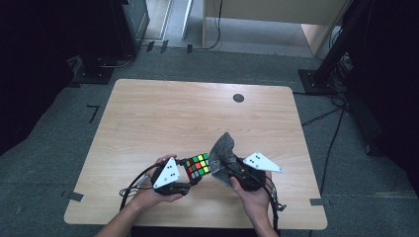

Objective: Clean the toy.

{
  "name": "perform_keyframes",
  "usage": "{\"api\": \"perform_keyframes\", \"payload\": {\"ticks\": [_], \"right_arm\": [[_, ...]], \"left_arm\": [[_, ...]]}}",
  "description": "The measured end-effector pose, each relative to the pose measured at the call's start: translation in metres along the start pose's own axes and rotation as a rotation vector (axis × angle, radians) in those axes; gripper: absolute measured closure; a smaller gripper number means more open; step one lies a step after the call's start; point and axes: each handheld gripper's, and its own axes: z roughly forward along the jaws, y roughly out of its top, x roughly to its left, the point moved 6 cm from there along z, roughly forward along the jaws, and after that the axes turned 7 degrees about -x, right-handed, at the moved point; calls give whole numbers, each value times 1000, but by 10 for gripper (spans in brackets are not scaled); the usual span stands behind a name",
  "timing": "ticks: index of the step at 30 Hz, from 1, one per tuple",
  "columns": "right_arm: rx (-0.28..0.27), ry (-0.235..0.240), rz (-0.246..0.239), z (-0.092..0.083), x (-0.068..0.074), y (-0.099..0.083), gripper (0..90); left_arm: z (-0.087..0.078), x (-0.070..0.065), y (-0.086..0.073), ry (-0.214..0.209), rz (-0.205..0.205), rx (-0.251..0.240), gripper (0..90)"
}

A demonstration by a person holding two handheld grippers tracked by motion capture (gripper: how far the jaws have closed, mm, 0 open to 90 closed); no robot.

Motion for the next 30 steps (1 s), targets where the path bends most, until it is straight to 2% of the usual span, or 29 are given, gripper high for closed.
{"api": "perform_keyframes", "payload": {"ticks": [2,4,6,7,8,9,10,12,13,14,15,16,17,19,20,21,22,23,25,26,27,28,30], "right_arm": [[-47,46,11,-4,6,7,684],[-78,114,-27,-5,22,12,680],[-68,154,-65,-2,33,11,679],[-49,133,-96,0,35,7,678],[-41,115,-100,2,33,5,679],[-31,105,-83,3,29,3,680],[-18,72,-75,4,22,1,681],[12,-24,-80,4,6,-2,685],[11,-46,-63,3,0,-2,687],[-2,-48,-35,1,-2,0,687],[-21,-33,-20,-1,0,3,687],[-53,11,-16,-3,6,9,686],[-69,40,-31,-4,12,12,685],[-87,132,-89,-4,34,17,685],[-71,141,-121,-2,41,16,685],[-46,129,-148,1,45,13,688],[-46,120,-162,3,45,11,691],[-43,118,-150,4,41,10,695],[-12,59,-120,5,26,7,700],[-3,14,-100,4,14,6,701],[1,-5,-80,4,8,5,701],[-8,-23,-34,2,-1,4,701],[-35,-10,27,-1,-8,6,700]], "left_arm": [[1,1,-1,13,6,4,337],[1,1,-1,8,-1,-8,337],[1,1,0,5,0,-12,337],[1,1,0,18,10,-6,337],[0,1,-1,24,14,-1,336],[0,2,-1,29,11,-2,336],[0,3,-1,31,9,-4,337],[-1,4,0,21,-9,-18,337],[-1,5,0,22,-13,-21,337],[-1,5,0,19,-16,-18,337],[0,5,0,22,-13,-12,337],[1,5,-1,26,-10,-6,337],[1,5,-2,24,-8,1,337],[2,3,-1,20,-3,-6,337],[1,2,1,13,-10,-18,337],[1,2,2,12,-9,-19,337],[0,2,2,16,-1,-13,337],[-1,2,2,5,-5,-12,337],[-4,4,3,-1,-25,-32,337],[-5,5,4,-1,-35,-42,337],[-7,8,6,0,-52,-63,337],[-9,10,7,-1,-69,-76,337],[-12,15,10,-19,-127,-115,337]]}}
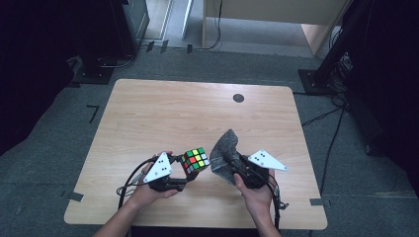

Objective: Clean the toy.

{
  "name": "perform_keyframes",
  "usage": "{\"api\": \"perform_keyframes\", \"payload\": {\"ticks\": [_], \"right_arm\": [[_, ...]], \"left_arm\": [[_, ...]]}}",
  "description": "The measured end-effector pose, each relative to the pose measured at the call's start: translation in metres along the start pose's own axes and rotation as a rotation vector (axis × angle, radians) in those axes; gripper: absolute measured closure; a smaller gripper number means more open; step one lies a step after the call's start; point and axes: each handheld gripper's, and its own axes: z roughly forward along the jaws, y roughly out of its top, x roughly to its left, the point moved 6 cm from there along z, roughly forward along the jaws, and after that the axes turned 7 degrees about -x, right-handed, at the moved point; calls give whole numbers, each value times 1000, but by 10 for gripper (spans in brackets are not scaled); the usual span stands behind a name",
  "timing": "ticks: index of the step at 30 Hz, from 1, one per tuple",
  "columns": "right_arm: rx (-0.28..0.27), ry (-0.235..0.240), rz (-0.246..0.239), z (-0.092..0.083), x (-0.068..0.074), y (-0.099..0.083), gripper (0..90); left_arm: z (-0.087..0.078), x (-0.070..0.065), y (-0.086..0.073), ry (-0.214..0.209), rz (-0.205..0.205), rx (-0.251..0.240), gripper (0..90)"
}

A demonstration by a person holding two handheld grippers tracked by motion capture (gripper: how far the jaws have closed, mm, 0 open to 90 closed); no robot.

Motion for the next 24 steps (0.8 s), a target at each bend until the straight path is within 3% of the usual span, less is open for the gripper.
{"api": "perform_keyframes", "payload": {"ticks": [2,4,8,11,13,16,18,20,21,24], "right_arm": [[-23,36,37,-2,2,2,700],[-22,78,44,1,9,1,701],[13,159,61,12,28,-12,709],[74,168,21,19,34,-25,712],[103,169,22,21,32,-27,711],[56,159,65,15,25,-18,710],[-27,186,114,7,23,-5,710],[-63,213,127,3,25,2,710],[-64,220,127,3,26,1,709],[6,251,139,11,31,-12,710]], "left_arm": [[-1,2,3,-23,-52,-29,338],[-1,1,6,-50,-87,-58,338],[-1,-3,10,-77,-93,-77,338],[-4,0,11,-72,-100,-81,338],[-7,3,12,-66,-110,-97,338],[-8,4,11,-64,-105,-90,338],[-6,2,10,-69,-100,-81,338],[-6,1,10,-78,-106,-84,338],[-5,0,12,-84,-111,-92,338],[-6,-1,14,-85,-110,-94,338]]}}
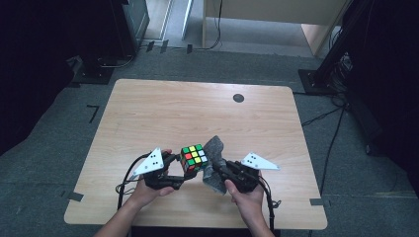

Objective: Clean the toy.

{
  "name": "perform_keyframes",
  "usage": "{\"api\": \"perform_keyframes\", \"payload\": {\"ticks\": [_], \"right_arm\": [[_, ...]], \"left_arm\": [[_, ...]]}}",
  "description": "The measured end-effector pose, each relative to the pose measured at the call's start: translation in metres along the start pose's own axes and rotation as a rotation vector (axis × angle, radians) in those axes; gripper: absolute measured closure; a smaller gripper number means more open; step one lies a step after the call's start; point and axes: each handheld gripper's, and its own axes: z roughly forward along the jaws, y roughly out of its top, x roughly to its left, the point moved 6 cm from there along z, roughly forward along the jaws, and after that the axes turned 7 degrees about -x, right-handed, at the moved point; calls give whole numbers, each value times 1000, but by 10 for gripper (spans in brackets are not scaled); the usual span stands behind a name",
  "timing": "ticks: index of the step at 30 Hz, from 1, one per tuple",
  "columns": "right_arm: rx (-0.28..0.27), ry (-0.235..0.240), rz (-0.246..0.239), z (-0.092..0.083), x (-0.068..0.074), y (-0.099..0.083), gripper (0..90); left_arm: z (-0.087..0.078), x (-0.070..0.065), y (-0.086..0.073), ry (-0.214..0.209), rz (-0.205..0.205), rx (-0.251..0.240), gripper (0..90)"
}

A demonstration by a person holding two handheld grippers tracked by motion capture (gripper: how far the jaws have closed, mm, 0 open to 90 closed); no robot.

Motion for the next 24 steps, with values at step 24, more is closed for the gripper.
{"api": "perform_keyframes", "payload": {"ticks": [24], "right_arm": [[-81,-32,-20,-10,3,15,707]], "left_arm": [[2,-2,-2,-17,-2,8,339]]}}
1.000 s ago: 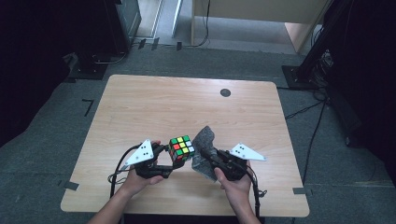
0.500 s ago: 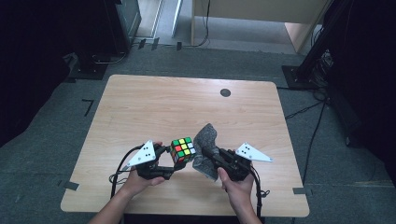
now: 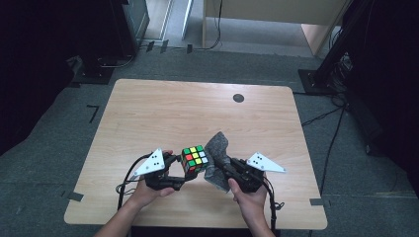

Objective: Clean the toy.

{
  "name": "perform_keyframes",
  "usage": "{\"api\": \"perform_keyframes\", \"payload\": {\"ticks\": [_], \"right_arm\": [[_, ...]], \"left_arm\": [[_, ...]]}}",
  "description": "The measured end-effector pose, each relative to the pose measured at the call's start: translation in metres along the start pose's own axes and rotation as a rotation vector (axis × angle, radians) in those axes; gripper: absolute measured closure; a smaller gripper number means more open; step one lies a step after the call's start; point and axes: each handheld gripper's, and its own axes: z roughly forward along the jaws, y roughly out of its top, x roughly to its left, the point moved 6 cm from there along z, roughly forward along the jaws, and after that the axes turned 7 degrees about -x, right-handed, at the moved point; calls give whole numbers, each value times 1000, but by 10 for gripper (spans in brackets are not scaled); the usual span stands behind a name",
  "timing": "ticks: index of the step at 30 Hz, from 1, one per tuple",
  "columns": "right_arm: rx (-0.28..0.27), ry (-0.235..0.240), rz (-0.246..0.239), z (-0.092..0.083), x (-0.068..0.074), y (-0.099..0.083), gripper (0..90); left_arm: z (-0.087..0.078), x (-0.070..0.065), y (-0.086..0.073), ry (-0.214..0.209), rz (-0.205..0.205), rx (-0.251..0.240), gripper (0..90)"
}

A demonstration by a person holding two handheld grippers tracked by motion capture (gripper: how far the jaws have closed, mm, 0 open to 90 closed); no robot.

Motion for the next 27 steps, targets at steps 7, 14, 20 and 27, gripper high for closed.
{"api": "perform_keyframes", "payload": {"ticks": [7,14,20,27], "right_arm": [[162,-64,-95,14,-2,-31,705],[46,-80,-90,5,1,-15,699],[134,-87,-95,12,-2,-31,699],[54,-45,-8,5,2,-16,701]], "left_arm": [[-2,2,3,12,4,-10,338],[0,2,-1,12,5,9,339],[-2,3,1,22,12,2,338],[1,0,-2,12,18,18,338]]}}
